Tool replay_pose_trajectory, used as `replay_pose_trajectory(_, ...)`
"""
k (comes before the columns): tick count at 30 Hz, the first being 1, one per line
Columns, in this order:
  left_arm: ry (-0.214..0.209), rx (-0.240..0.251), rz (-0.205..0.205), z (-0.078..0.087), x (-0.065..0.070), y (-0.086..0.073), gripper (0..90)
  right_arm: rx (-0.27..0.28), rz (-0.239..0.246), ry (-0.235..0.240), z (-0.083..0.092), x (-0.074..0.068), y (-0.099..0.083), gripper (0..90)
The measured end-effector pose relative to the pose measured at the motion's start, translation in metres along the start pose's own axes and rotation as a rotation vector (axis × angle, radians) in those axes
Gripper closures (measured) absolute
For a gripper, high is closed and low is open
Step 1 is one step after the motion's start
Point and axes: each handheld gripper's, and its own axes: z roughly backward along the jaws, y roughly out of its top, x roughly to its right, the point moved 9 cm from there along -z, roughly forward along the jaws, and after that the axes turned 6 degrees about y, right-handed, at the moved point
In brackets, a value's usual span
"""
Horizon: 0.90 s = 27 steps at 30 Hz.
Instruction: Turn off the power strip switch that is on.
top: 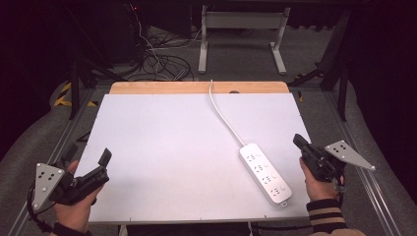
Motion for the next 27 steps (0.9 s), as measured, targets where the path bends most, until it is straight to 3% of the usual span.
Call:
replay_pose_trajectory(5,0.002,0.005,-0.006,0.002,-0.001,0.001,5.7,-0.024,0.036,0.035,-0.013,-0.012,0.008,90.0)
replay_pose_trajectory(6,0.003,0.006,-0.005,0.003,-0.002,0.001,5.7,-0.061,0.051,0.074,-0.023,-0.023,0.008,90.0)
replay_pose_trajectory(8,0.007,0.005,-0.004,0.003,-0.003,0.001,5.8,-0.074,0.057,0.084,-0.027,-0.027,0.007,90.0)
replay_pose_trajectory(10,0.008,0.005,0.001,0.004,-0.004,0.000,5.8,-0.156,0.080,0.113,-0.042,-0.039,-0.003,90.0)
replay_pose_trajectory(11,0.010,0.003,0.001,0.005,-0.005,0.000,5.8,-0.156,0.080,0.113,-0.042,-0.039,-0.003,90.0)
replay_pose_trajectory(12,0.011,0.001,0.000,0.005,-0.006,0.000,5.8,-0.181,0.086,0.114,-0.046,-0.040,-0.006,90.0)
replay_pose_trajectory(13,0.011,0.003,0.000,0.006,-0.006,0.000,5.8,-0.239,0.087,0.112,-0.052,-0.040,-0.015,90.0)
replay_pose_trajectory(15,0.013,0.001,-0.005,0.006,-0.006,0.000,5.9,-0.261,0.081,0.109,-0.055,-0.039,-0.018,90.0)
replay_pose_trajectory(16,0.013,0.000,-0.006,0.007,-0.006,0.000,5.9,-0.333,0.071,0.097,-0.060,-0.035,-0.030,90.0)
replay_pose_trajectory(17,0.014,0.001,-0.006,0.007,-0.005,0.000,5.9,-0.333,0.071,0.097,-0.060,-0.035,-0.030,90.0)
replay_pose_trajectory(19,0.016,-0.001,-0.011,0.008,-0.006,-0.001,5.9,-0.419,0.064,0.097,-0.068,-0.031,-0.045,90.0)
replay_pose_trajectory(20,0.018,-0.002,-0.014,0.008,-0.006,-0.001,5.9,-0.419,0.064,0.097,-0.068,-0.031,-0.045,90.0)
replay_pose_trajectory(22,0.020,-0.007,-0.016,0.009,-0.007,-0.002,6.0,-0.519,0.077,0.098,-0.078,-0.029,-0.063,90.0)
replay_pose_trajectory(27,0.025,-0.007,-0.014,0.011,-0.009,-0.002,6.0,-0.579,0.096,0.099,-0.083,-0.031,-0.075,90.0)
